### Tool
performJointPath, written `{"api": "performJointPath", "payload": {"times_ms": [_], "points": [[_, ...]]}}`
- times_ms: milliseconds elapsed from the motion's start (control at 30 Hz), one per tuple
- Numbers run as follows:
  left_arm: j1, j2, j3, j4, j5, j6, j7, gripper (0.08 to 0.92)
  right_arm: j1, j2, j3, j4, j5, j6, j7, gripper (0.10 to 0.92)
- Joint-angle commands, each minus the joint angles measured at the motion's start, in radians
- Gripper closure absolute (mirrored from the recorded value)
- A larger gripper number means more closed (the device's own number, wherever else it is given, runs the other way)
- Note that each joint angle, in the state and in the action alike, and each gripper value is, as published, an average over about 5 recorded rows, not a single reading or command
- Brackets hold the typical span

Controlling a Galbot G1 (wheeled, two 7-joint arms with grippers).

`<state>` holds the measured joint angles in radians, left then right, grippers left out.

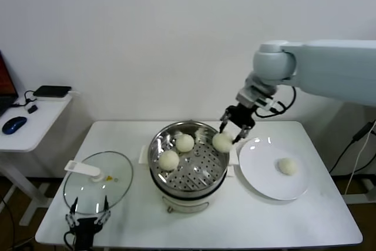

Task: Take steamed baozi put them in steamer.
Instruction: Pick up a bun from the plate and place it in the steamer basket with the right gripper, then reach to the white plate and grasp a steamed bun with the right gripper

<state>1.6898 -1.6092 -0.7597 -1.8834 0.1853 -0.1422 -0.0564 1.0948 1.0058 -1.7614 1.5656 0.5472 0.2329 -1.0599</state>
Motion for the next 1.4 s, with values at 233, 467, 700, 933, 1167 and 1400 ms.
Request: {"api": "performJointPath", "payload": {"times_ms": [233,467,700,933,1167,1400], "points": [[-0.008,-0.045,-0.006,-0.002,-0.005,-0.001,-0.001,0.177,-0.223,0.342,0.047,-0.017,-0.285,0.081,0.07,0.508],[-0.009,-0.047,-0.01,0.001,-0.009,-0.001,-0.001,0.177,-0.365,0.385,0.081,-0.125,-0.374,0.06,0.108,0.508],[-0.013,-0.048,-0.01,0.008,-0.009,-0.003,-0.002,0.177,-0.403,0.411,0.093,-0.158,-0.391,0.059,0.125,0.508],[-0.013,-0.047,-0.009,0.007,-0.007,-0.002,-0.001,0.177,-0.384,0.401,0.103,-0.158,-0.38,0.073,0.14,0.504],[0.001,-0.039,-0.014,-0.002,-0.008,-0.003,-0.002,0.177,-0.183,0.304,0.052,-0.145,-0.176,0.131,0.02,0.359],[0.008,-0.036,-0.008,-0.002,-0.006,-0.006,-0.003,0.177,0.002,0.199,-0.048,-0.256,0.082,0.215,-0.153,0.21]]}}
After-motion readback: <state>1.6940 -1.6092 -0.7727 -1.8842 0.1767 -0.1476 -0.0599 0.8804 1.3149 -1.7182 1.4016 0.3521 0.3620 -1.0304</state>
